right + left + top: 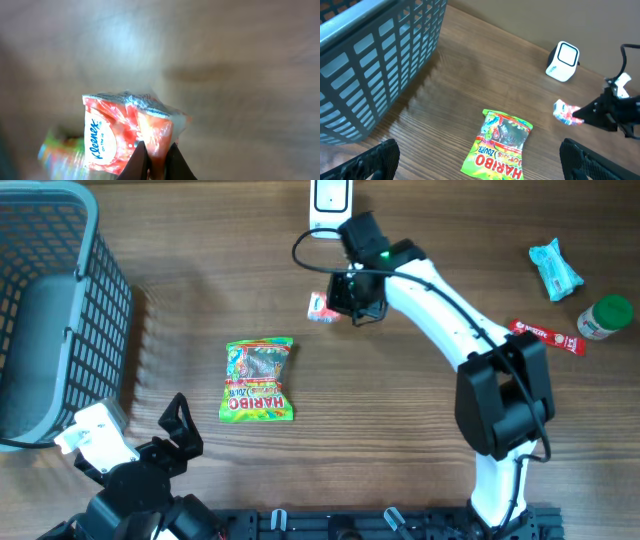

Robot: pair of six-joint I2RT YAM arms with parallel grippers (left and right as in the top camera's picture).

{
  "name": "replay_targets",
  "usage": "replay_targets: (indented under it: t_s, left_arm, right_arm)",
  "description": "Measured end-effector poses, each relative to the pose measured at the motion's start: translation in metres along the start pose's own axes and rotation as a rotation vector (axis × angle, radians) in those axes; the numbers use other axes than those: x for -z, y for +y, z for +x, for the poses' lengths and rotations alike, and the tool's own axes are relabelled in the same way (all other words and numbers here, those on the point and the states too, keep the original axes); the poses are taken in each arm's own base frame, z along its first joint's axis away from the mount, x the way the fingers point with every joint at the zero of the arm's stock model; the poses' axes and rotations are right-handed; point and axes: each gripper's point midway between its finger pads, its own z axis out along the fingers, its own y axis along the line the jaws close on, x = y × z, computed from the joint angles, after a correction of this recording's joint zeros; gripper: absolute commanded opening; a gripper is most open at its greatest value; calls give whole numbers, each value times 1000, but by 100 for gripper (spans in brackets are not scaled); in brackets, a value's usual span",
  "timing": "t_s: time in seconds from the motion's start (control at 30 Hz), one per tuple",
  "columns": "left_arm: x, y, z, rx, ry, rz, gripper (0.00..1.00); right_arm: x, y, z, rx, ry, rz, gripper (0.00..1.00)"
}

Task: Scan the item barcode
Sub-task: 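Lift the Kleenex packet toward the scanner with the right gripper, then hold the Kleenex packet in front of the white scanner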

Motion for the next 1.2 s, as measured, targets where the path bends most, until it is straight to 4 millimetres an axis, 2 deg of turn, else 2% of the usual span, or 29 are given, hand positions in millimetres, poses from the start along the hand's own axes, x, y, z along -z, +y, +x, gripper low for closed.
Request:
replay_targets:
  t_s: [0.07, 0.13, 0.2, 0.3, 0.37, 0.47, 0.5, 0.57, 0.67, 0.7, 0.83, 0.97, 1.07, 1.2]
  left_arm:
    - [0, 0, 0, 0, 0, 0, 100]
    - [0, 0, 0, 0, 0, 0, 100]
    - [0, 0, 0, 0, 0, 0, 100]
    - [0, 0, 0, 0, 0, 0, 100]
    - [0, 0, 0, 0, 1, 0, 100]
    - [0, 0, 0, 0, 1, 0, 100]
    - [0, 0, 0, -1, 0, 0, 100]
    - [0, 0, 0, 0, 1, 0, 100]
    - [0, 0, 0, 0, 1, 0, 100]
    - [0, 0, 0, -1, 0, 0, 100]
    - [0, 0, 0, -1, 1, 0, 100]
    - [0, 0, 0, 0, 0, 0, 100]
    - [0, 0, 0, 0, 0, 0, 100]
    - [0, 0, 0, 0, 0, 0, 100]
  right_arm:
    - [1, -10, -14, -114, -109, 89, 4]
    - [3, -8, -36, -194, -222, 85, 4]
    - [13, 11, -73, -239, -386, -6, 4]
    - [46, 49, -128, -212, -632, -180, 4]
    - [70, 69, -151, -152, -763, -262, 5]
    - [101, 90, -175, -58, -928, -329, 5]
    - [109, 96, -182, -9, -993, -336, 5]
    - [113, 103, -192, 61, -1075, -340, 5]
    - [103, 106, -202, 183, -1178, -290, 5]
    - [84, 102, -205, 204, -1192, -263, 5]
    - [36, 86, -209, 265, -1215, -185, 5]
    - [6, 62, -218, 272, -1223, -130, 5]
    - [-1, 40, -228, 261, -1224, -90, 5]
    - [-5, 25, -234, 254, -1204, -56, 5]
